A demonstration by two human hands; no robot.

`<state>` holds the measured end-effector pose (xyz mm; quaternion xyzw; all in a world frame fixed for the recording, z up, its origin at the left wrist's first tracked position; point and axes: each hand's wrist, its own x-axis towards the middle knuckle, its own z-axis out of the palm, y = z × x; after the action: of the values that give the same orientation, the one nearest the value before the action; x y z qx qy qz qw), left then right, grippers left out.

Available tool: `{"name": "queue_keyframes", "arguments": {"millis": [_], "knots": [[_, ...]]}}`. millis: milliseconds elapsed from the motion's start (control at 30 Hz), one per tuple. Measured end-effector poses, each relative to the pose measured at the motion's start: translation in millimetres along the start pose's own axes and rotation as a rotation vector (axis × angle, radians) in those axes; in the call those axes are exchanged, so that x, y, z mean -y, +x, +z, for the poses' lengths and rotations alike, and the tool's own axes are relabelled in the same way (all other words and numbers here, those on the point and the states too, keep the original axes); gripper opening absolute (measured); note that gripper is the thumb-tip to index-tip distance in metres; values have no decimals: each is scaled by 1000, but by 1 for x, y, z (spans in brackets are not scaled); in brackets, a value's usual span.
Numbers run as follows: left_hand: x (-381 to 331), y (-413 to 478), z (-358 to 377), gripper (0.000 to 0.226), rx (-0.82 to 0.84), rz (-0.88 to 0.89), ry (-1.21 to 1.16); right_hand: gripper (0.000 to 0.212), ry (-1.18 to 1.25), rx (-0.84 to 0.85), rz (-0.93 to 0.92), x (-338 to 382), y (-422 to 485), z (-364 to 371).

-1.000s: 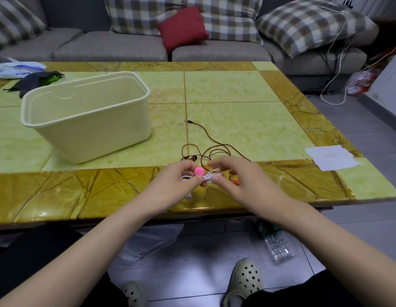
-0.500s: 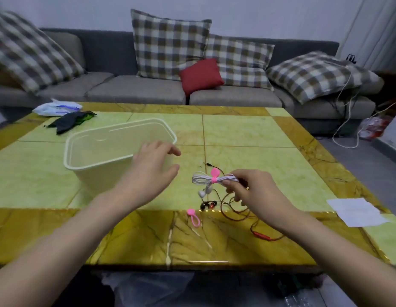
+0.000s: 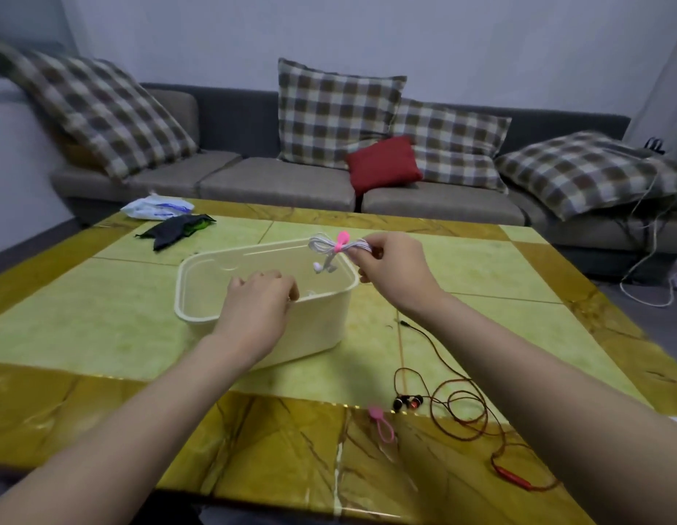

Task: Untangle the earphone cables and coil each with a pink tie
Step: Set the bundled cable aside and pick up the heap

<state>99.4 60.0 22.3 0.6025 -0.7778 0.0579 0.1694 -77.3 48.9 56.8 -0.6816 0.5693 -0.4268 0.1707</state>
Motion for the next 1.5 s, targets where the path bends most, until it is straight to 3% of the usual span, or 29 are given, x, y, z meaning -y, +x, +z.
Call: {"name": "queue_keyframes", "arguments": {"millis": [167, 367, 533, 667, 800, 900, 967, 1067, 1233, 1500], "knots": [[2, -1, 4, 19, -49, 14, -39, 22, -142, 40, -4, -2, 13, 33], [5, -1, 7, 22, -56, -7, -78, 27, -421, 285, -54, -10, 0, 51], [1, -8, 10, 25, -121, 26, -137, 29, -393, 167, -134, -23, -25, 27], [-16, -32, 24, 19, -197, 90, -270, 31, -441, 165, -16, -58, -54, -6], [-44, -63, 61, 18, 1, 118, -366, 39, -553, 289, 158, -102, -93, -31], [-68, -78, 87, 23, 141, 129, -422, 59, -584, 472, 310, -127, -126, -44], [-83, -85, 99, 30, 208, 168, -409, 66, -631, 558, 314, -135, -144, -47], [-100, -89, 107, 39, 248, 237, -299, 50, -606, 485, 241, -139, -157, -47], [-108, -89, 110, 29, 243, 245, -307, 25, -550, 448, 227, -142, -161, -52], [-104, -86, 107, 28, 268, 206, -234, 34, -532, 210, 208, -143, -161, -76]]}}
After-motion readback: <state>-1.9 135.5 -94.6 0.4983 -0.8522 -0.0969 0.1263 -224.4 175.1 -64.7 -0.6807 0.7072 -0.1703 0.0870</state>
